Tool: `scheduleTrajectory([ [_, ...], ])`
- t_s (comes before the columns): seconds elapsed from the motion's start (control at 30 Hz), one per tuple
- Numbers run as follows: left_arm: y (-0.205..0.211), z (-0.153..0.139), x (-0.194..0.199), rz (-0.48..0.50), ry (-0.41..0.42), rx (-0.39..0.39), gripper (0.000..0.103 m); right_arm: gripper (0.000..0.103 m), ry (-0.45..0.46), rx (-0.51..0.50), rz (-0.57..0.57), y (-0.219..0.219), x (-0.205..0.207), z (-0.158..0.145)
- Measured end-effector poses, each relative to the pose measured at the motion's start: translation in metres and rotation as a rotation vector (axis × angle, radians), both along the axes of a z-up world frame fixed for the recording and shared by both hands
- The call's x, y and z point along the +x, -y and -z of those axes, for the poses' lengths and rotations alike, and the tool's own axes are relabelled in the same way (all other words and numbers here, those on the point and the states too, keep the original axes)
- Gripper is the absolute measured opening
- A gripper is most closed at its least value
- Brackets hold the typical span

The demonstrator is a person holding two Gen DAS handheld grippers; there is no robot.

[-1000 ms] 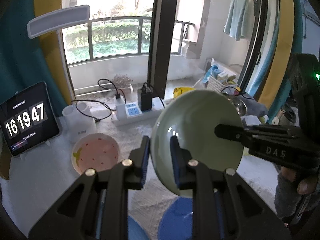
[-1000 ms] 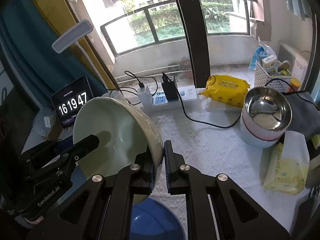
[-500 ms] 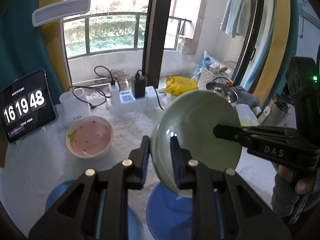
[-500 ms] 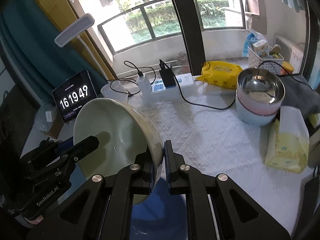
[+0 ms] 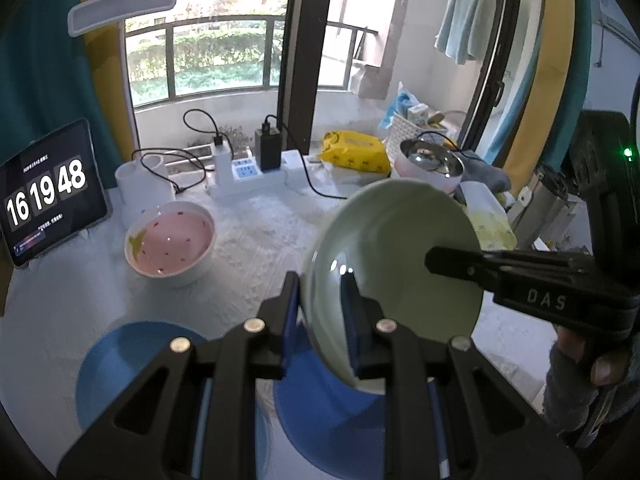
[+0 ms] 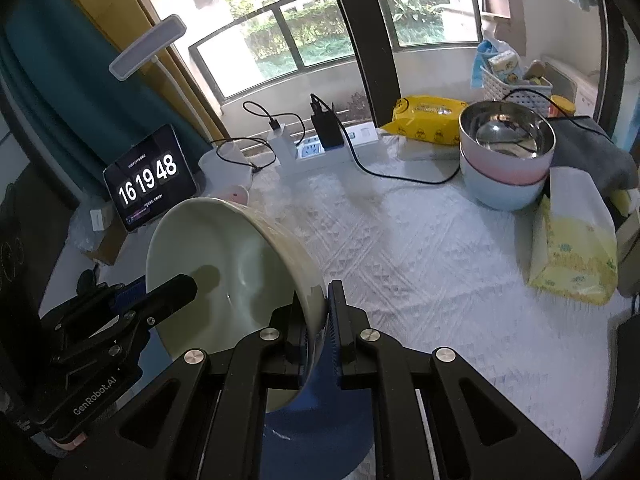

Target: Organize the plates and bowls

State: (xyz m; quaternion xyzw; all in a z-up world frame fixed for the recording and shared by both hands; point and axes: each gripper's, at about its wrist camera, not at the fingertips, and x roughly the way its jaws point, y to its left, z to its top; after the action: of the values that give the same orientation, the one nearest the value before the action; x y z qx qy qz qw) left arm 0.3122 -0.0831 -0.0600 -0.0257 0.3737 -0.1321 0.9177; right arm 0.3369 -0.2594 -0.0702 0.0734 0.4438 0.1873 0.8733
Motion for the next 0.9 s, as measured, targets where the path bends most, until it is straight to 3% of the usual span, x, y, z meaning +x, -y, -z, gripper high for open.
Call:
scheduleTrajectory([
  [0.9, 0.003, 0.039, -0.039, 0.009, -0.075, 0.025, 0.021, 0.011, -0.081, -0.011, 0.003, -0.002, -0.041, 0.043],
])
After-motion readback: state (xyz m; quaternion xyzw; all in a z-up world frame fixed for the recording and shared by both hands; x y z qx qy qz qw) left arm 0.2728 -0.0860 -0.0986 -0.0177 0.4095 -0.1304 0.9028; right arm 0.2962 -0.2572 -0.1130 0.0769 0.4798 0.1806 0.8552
